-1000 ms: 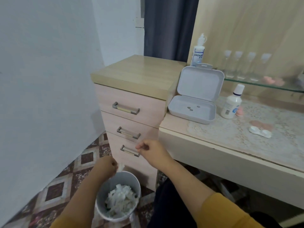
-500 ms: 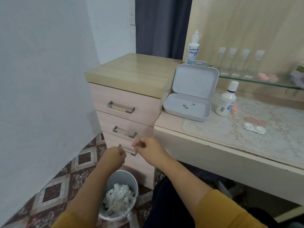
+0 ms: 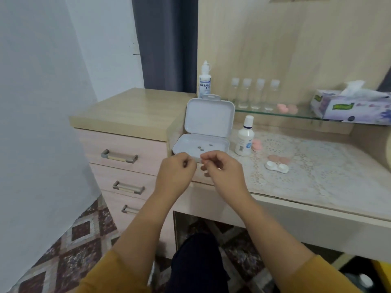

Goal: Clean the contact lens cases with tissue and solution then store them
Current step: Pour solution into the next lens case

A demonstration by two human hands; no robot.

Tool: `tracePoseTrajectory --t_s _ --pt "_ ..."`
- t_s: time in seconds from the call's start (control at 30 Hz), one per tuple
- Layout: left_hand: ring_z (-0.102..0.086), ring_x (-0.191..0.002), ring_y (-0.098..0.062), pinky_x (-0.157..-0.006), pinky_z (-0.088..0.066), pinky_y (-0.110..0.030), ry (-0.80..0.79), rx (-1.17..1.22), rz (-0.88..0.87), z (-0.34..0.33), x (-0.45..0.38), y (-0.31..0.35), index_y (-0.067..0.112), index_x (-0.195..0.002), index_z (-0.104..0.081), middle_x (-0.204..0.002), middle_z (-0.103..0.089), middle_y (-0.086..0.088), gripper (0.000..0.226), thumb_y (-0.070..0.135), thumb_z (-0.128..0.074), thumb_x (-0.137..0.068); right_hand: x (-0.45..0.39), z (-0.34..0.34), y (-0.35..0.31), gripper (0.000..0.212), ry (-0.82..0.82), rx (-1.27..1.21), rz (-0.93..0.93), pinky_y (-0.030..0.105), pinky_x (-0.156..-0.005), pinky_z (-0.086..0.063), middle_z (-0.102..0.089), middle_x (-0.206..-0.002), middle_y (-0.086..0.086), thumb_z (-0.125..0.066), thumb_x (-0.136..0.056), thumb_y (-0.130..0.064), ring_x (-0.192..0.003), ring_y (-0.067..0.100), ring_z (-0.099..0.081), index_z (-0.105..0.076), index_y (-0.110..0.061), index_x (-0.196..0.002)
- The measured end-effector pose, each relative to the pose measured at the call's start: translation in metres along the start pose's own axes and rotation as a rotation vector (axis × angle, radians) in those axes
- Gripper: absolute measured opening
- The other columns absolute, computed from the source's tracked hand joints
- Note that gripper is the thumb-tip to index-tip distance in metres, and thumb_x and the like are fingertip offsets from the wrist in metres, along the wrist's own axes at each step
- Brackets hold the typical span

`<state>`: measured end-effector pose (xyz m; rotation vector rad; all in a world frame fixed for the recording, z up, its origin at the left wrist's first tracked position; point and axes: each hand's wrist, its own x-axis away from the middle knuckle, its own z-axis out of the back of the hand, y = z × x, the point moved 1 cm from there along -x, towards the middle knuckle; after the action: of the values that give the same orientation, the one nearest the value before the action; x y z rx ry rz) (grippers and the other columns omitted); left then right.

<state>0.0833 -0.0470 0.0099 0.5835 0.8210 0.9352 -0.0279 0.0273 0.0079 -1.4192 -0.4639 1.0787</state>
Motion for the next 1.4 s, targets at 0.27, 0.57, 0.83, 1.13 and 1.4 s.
tracePoseTrajectory --t_s 0.27,0.57,0.83,1.13,1.4 --pt "-0.039 -0.055 -0.008 -0.060 -0.037 -0.026 -0.099 0.089 -0.140 -0.068 -0.014 0.058 0.012 -0.061 -0.048 -0.056 -0.044 0.007 0.028 0.015 -0.051 -0.089 -0.015 0.110 0.016 0.022 0.242 0.128 -0.058 0.033 -0.075 -0.055 -0.069 -0.085 -0.006 -0.060 -0.090 -0.009 -0.082 0.014 -0.066 -0.069 -0.029 -0.084" --pt "-0.042 -0.126 -0.020 -0.101 -0.037 -0.027 -0.010 0.208 -0.119 -0.137 -0.049 0.088 0.011 -0.138 -0.039 -0.135 -0.045 -0.005 0.052 0.019 -0.060 -0.091 -0.044 0.159 0.024 0.014 0.317 0.209 -0.091 0.004 -0.063 -0.045 -0.068 -0.097 -0.011 -0.059 -0.092 -0.012 -0.088 0.002 -0.062 -0.070 -0.019 -0.097" --pt "-0.055 -0.107 -0.024 -0.088 -0.049 -0.042 -0.031 0.284 0.024 -0.161 -0.069 0.076 0.012 -0.123 -0.045 -0.117 -0.056 -0.007 0.048 0.022 -0.069 -0.083 -0.096 0.135 0.014 0.030 0.243 0.245 -0.050 0.012 -0.072 -0.042 -0.065 -0.101 -0.008 -0.073 -0.083 -0.031 -0.091 0.003 -0.060 -0.066 -0.019 -0.110" --pt "-0.063 -0.096 -0.016 -0.084 -0.054 -0.043 -0.056 0.407 0.036 -0.164 -0.066 0.071 0.016 -0.113 -0.054 -0.104 -0.064 0.001 0.038 0.039 -0.061 -0.083 -0.131 0.109 0.011 0.040 0.189 0.336 -0.084 0.025 -0.063 -0.047 -0.054 -0.082 -0.006 -0.082 -0.071 -0.040 -0.072 0.008 -0.054 -0.055 -0.020 -0.092" --pt "-0.060 -0.098 -0.013 -0.085 -0.051 -0.035 -0.057 0.380 0.008 -0.166 -0.070 0.068 0.017 -0.116 -0.053 -0.107 -0.063 0.004 0.032 0.022 -0.067 -0.087 -0.133 0.124 0.007 0.025 -0.002 0.291 -0.068 0.010 -0.065 -0.038 -0.064 -0.098 -0.010 -0.067 -0.085 -0.020 -0.088 0.000 -0.057 -0.066 -0.021 -0.111"
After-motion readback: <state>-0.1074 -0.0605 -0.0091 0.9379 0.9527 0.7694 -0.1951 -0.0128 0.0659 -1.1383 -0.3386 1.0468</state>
